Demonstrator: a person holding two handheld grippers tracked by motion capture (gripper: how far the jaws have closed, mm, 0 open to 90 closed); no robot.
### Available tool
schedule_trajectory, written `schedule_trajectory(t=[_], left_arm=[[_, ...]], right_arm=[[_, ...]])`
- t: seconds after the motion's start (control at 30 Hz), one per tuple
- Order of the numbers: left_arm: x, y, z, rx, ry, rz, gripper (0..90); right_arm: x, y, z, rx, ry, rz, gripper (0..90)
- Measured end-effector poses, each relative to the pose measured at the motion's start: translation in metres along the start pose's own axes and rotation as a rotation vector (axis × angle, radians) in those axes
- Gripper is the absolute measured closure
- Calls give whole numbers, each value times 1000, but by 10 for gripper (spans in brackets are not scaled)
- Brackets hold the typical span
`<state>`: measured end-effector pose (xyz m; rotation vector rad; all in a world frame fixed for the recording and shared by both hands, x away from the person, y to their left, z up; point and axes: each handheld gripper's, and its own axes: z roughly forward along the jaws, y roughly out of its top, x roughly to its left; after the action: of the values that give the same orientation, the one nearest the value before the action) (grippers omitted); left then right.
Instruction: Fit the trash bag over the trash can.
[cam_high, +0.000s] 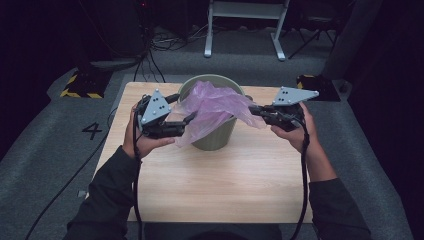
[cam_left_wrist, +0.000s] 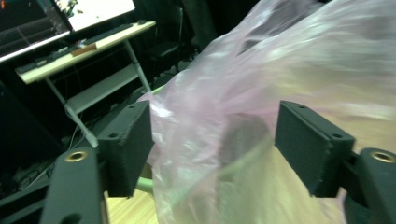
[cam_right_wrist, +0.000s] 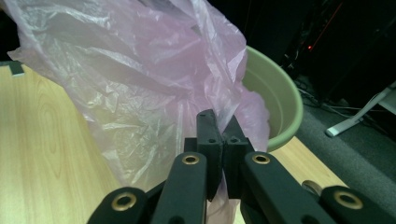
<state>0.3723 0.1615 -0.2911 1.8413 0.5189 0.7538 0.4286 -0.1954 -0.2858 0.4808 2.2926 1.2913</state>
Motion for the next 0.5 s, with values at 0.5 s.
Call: schedule_trajectory(t=[0.5], left_arm=[[-56, 4, -14, 41, -95, 103, 203]], right_arm=[[5, -4, 4, 37, -33, 38, 900]])
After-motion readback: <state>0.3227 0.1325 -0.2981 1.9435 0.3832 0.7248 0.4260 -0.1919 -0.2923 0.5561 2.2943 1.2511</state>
